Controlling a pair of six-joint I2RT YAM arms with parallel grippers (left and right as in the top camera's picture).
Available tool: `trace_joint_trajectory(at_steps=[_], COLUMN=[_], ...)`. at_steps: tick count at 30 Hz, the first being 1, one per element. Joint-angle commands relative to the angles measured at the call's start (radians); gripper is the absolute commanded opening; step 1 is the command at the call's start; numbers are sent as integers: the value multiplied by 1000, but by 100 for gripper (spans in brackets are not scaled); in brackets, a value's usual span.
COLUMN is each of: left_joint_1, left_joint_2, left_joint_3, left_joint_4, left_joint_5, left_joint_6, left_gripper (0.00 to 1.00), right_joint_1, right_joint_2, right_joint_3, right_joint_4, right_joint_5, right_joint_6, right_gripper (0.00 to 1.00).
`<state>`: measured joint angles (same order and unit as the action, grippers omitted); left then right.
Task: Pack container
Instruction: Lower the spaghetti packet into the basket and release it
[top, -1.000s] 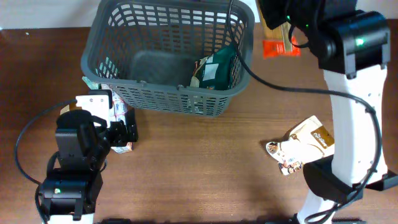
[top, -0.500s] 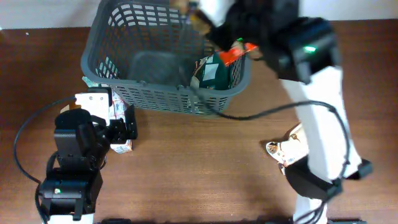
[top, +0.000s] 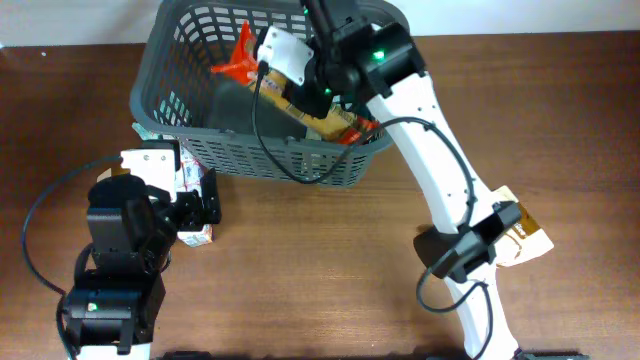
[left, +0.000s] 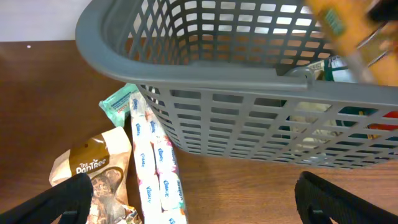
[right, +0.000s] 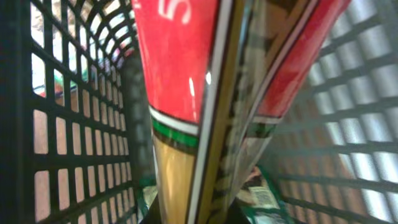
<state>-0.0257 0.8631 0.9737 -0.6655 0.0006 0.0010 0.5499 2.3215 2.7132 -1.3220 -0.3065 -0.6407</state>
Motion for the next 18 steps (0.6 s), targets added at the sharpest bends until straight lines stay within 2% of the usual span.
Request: trace_joint_trajectory(at_steps=[1, 13, 14, 15, 16, 18], left_joint_1=[5, 5, 5, 5, 5, 5], left_joint_2=[-5, -5, -5, -5, -5, -5], left_joint_3=[23, 23, 23, 23, 23, 23], left_joint_4=[2, 2, 2, 2, 2, 2], left_joint_5=[0, 0, 0, 0, 0, 0], left_joint_6=[19, 19, 19, 19, 19, 19], left_gripper=[99, 99, 99, 99, 99, 99], right_joint_1=[6, 6, 6, 6, 6, 0], right_joint_2=[-3, 53, 52, 48, 41, 14], right_joint_3=[34, 33, 34, 41, 52, 90], right_joint_4=[-12, -72, -73, -77, -79, -77], right_joint_5=[-108, -131, -131, -131, -131, -129], right_joint_6=[-10, -10, -10, -8, -6, 6], right_gripper=[3, 4, 25, 63, 76, 90])
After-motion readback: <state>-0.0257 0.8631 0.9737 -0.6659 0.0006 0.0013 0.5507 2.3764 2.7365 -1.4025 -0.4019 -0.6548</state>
